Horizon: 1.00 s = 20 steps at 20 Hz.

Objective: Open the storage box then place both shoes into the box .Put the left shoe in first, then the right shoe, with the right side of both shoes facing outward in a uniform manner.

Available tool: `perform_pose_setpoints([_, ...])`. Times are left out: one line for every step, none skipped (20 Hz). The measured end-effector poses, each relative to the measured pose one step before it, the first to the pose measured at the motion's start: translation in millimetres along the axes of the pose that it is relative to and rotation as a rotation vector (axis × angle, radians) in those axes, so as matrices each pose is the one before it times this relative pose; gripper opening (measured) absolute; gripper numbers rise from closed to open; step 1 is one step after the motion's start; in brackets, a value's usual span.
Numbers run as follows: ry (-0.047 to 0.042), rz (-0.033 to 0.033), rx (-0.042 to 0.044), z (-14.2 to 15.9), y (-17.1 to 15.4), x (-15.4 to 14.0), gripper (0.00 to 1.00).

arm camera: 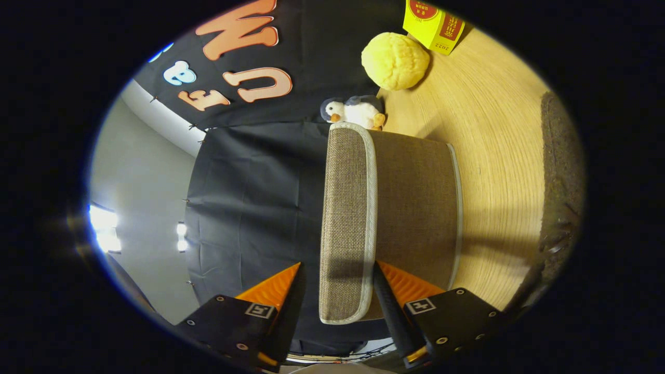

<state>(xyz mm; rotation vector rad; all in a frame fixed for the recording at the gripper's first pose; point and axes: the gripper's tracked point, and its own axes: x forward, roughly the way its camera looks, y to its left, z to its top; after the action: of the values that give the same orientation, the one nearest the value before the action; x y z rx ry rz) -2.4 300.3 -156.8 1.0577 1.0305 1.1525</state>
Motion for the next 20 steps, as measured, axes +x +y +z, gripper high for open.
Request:
perform_pose_setpoints([-0.02212,-0.00781,-0.02039,2.96,-2.14,-0.96,0.64])
perform_pose_setpoints([-0.01397,-0.00439,-0.00167,3.81,1.13,-1.89,0.54])
perform_pose_setpoints([-0.00441,0.00642,0.01202,2.96,1.81,-2.25,0.36])
perform_pose_setpoints([-0.00242,-0.01275,0.01248,-0.67,-1.02,-2.07,0.3])
perform_pose_setpoints([0.00338,-0.03344,0.00772,1.0,-5.99,-0.92,0.22])
perform_pose_setpoints([0.00497,-0.03628,0.00996,-3.23,-6.48,-0.47,0.18])
perform_pose_setpoints([0.0046,0.0111,0.0294,0.32,1.92,-2.14,0.11])
perform_pose_setpoints([0.01951,0.00805,0.04724,-2.57,4.64,-0.69,0.08])
perform_pose_setpoints([-0.00955,-0.00045,0.00613,0.67,2.38,-1.67,0.03])
perform_pose_setpoints([-0.0201,-0.00254,-0.03631,-2.37,4.41,-3.23,0.03])
perform_pose_setpoints([-0.02184,0.00848,-0.02579,-0.06,6.36,-2.93,0.01])
perform_pose_setpoints([-0.02273,0.02303,-0.0126,2.87,10.08,-3.82,0.01])
perform_pose_setpoints([-0.02116,0.02045,-0.00461,2.68,10.04,-2.86,0.0])
perform_pose_setpoints([-0.02025,0.00826,-0.00079,1.36,9.15,-1.24,0.0])
perform_pose_setpoints([-0.0187,0.00997,-0.00536,2.67,9.51,-0.26,0.01])
perform_pose_setpoints([-0.01664,-0.00179,-0.01182,-0.19,8.81,1.77,0.0])
perform_pose_setpoints([-0.01238,-0.00027,-0.01759,0.1,8.38,2.72,0.0])
perform_pose_setpoints([-0.00606,0.00405,-0.02511,-2.12,9.53,2.56,0.0])
perform_pose_setpoints([-0.00071,-0.01353,-0.02441,-2.06,2.06,5.18,0.0])
perform_pose_setpoints([0.00828,-0.03906,-0.0167,-4.12,-6.77,3.08,0.0])
